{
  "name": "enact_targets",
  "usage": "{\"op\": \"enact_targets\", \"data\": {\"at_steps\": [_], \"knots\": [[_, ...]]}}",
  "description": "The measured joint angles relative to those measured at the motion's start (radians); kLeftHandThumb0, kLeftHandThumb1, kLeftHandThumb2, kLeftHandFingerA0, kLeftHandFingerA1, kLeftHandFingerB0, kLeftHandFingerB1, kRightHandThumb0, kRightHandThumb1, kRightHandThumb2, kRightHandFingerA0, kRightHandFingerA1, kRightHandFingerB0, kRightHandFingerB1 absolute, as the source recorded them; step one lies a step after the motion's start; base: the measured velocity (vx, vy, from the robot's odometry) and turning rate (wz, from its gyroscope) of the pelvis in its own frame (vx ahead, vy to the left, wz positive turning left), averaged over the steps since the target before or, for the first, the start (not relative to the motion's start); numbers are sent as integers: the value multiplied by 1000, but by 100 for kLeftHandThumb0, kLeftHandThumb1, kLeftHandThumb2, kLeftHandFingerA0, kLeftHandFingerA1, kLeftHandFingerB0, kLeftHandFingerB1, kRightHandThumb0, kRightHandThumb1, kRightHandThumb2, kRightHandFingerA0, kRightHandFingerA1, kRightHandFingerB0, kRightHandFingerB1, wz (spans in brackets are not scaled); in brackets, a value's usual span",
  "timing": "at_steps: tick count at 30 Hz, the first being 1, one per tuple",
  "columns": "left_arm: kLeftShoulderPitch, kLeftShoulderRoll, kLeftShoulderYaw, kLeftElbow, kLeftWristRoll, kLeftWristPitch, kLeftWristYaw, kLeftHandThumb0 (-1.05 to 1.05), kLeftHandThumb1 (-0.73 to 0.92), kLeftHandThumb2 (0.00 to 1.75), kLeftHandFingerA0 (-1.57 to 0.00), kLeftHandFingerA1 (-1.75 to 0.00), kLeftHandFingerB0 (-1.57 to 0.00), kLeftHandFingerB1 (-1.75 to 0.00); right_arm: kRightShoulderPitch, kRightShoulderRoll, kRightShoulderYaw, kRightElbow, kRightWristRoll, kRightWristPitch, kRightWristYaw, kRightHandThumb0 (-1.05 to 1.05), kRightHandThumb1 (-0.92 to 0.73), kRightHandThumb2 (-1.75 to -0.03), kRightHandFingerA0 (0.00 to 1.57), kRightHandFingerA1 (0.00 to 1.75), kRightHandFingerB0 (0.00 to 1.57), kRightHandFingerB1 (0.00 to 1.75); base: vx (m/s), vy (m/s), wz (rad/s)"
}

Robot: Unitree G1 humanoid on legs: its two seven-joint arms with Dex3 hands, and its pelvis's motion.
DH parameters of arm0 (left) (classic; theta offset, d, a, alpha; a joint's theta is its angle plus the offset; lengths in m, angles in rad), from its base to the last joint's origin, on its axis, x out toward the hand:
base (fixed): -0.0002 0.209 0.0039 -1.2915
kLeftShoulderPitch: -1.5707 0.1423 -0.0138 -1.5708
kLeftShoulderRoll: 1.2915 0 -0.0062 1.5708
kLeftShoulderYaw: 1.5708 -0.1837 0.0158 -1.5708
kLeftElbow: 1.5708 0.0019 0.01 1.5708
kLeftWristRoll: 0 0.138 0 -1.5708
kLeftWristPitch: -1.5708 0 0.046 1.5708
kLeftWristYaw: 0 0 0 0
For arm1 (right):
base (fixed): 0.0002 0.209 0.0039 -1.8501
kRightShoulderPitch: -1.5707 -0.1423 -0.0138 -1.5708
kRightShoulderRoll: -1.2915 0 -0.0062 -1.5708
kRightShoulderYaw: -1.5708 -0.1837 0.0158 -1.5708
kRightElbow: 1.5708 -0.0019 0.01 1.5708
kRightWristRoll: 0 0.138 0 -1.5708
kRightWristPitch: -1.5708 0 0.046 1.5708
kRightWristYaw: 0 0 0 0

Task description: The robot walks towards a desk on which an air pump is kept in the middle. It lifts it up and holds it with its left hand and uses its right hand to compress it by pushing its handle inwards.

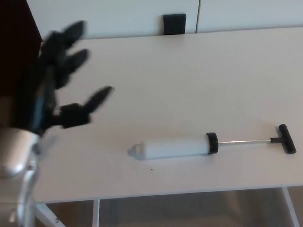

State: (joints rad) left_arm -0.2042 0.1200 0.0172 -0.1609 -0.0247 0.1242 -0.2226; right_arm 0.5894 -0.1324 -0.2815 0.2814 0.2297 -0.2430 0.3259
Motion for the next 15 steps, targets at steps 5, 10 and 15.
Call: {"op": "enact_targets", "data": {"at_steps": [5,10,15], "knots": [[-43,-12,-130,19,73,4,-1,-51,53,57,-19,-29,-17,-27,1,1,1,0,-2,-11,0,-39,-50,-86,86,74,63,64,0,0,0],[-87,-12,-225,47,136,10,-1,-33,40,95,-1,-47,-1,-46,2,2,3,0,-4,-19,0,-38,-50,-86,87,74,62,63,0,0,0],[-132,-2,-328,86,209,16,-3,-52,55,57,-18,-29,-18,-27,3,2,7,0,-7,-29,0,-38,-51,-86,87,74,63,63,0,0,0]]}}
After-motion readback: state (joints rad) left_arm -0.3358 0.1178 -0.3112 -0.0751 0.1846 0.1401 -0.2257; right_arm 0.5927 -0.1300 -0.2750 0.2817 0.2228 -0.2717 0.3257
